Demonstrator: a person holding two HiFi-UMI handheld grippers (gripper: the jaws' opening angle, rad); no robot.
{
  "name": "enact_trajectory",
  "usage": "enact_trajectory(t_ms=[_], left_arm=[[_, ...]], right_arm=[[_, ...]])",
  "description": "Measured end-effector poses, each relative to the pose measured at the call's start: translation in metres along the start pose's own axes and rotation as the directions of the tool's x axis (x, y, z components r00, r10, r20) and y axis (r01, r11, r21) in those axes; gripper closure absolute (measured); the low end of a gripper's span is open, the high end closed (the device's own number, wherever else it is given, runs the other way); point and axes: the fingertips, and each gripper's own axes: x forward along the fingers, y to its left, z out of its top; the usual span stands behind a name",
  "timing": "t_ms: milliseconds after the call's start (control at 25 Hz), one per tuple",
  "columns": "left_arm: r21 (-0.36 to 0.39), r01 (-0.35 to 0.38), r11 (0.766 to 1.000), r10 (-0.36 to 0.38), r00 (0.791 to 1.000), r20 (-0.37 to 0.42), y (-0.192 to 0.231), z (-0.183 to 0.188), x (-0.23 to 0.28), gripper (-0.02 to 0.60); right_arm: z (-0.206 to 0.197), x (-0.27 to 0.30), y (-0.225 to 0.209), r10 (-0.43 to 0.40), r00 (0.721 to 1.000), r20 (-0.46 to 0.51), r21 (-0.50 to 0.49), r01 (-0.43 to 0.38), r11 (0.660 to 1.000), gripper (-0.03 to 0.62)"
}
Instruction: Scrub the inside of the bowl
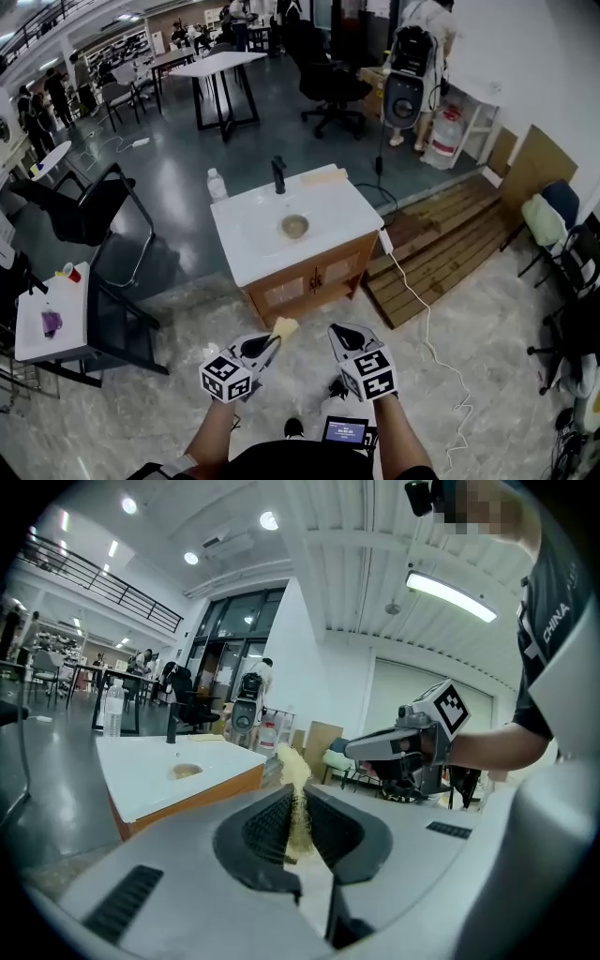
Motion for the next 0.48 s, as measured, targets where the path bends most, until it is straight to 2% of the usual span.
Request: enact_trajectory(t_ms=[280, 480], left_arm=[[0.022, -0.036, 0.999, 0.037, 0.999, -0.028, 0.041, 0.016, 0.062, 0.555], [0.035, -0.095, 0.995, 0.096, 0.995, -0.029, 0.074, 0.048, 0.107, 0.555]], right_arm=[[0.019, 0.048, -0.064, 0.045, 0.999, 0.016, 0.006, -0.045, 0.999, 0.585], [0.041, 0.075, -0.114, 0.094, 0.995, 0.031, 0.016, -0.095, 0.995, 0.585]])
